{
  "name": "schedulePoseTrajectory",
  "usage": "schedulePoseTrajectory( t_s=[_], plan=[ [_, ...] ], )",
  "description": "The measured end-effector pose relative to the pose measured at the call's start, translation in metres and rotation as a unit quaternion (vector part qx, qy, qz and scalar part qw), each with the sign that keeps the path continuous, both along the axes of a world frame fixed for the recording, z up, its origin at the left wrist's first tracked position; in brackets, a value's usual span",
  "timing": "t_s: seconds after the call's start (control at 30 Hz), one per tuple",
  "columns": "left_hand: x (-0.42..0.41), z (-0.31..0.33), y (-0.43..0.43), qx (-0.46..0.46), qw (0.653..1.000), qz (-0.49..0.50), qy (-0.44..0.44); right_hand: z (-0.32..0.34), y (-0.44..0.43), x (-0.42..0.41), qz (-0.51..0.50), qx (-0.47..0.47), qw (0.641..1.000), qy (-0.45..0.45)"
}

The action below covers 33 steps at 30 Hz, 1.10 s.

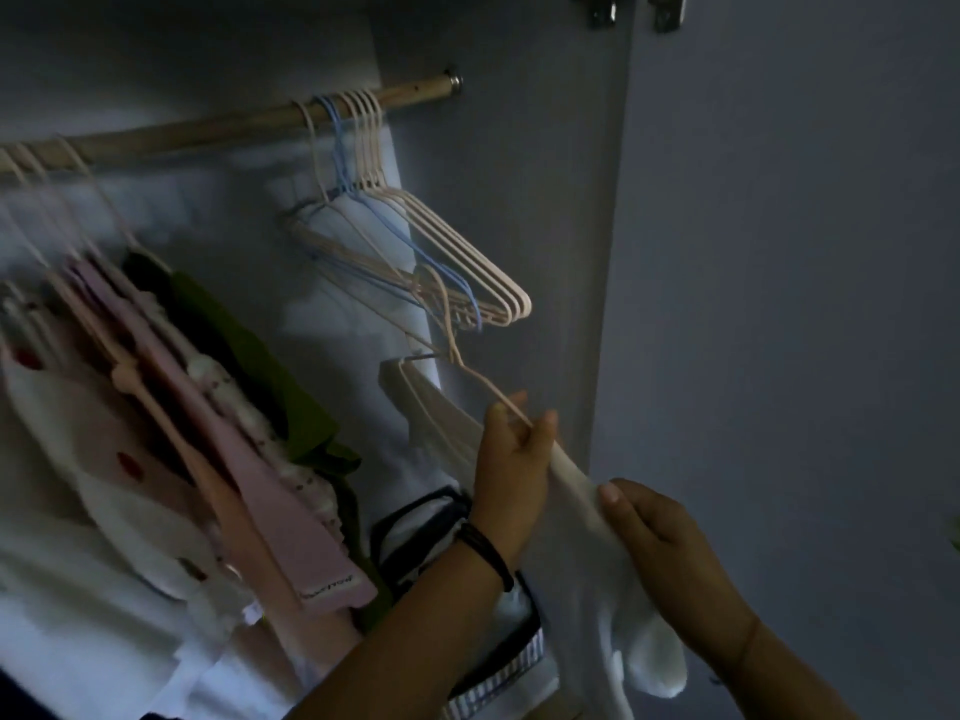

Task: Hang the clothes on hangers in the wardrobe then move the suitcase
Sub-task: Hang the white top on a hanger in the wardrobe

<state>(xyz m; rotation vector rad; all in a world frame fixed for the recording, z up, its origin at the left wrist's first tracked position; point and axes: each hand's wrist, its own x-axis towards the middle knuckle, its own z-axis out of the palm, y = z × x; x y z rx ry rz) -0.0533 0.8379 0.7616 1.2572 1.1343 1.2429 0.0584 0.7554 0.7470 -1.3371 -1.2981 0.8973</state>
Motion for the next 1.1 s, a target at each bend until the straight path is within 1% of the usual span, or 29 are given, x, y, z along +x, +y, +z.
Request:
schedulePoseTrajectory(
  t_s=[0.13, 0.3, 0.43, 0.53, 0.67, 0.77, 0.87, 0.93, 1.0, 1.1],
  plan=[
    [-0.015, 0.024, 0.016, 0.036, 0.999, 0.032, -0.006, 0.019, 0.022, -0.014, 0.024, 0.031, 0.999, 0.034],
    [-0.039, 0.049, 0.031, 0.054, 0.996, 0.062, 0.033, 0.04, 0.045, -0.034, 0.038, 0.061, 0.997, 0.039],
    [-0.06, 0.058, 0.041, 0.035, 0.993, 0.09, 0.068, 0.048, 0.063, -0.053, 0.065, 0.063, 0.995, 0.048],
    [-0.069, 0.059, 0.046, -0.002, 0.995, 0.099, 0.034, 0.046, 0.072, -0.068, 0.084, 0.041, 0.993, 0.066],
    [-0.074, 0.041, 0.045, -0.019, 0.996, 0.089, 0.018, 0.032, 0.067, -0.079, 0.063, 0.009, 0.994, 0.093],
    [-0.07, 0.021, 0.035, -0.061, 0.996, 0.071, 0.014, 0.012, 0.055, -0.076, 0.053, -0.005, 0.995, 0.084],
    [-0.063, -0.002, 0.024, -0.085, 0.995, 0.048, 0.029, -0.005, 0.039, -0.074, 0.04, -0.014, 0.995, 0.095],
    [-0.057, -0.016, 0.018, -0.104, 0.993, 0.041, 0.045, -0.019, 0.031, -0.072, 0.03, -0.026, 0.996, 0.083],
    [-0.052, -0.029, 0.012, -0.125, 0.99, 0.031, 0.056, -0.036, 0.026, -0.067, 0.008, -0.059, 0.996, 0.065],
    [-0.049, -0.048, 0.003, -0.147, 0.987, 0.02, 0.061, -0.055, 0.017, -0.062, 0.005, -0.098, 0.995, 0.037]
  ],
)
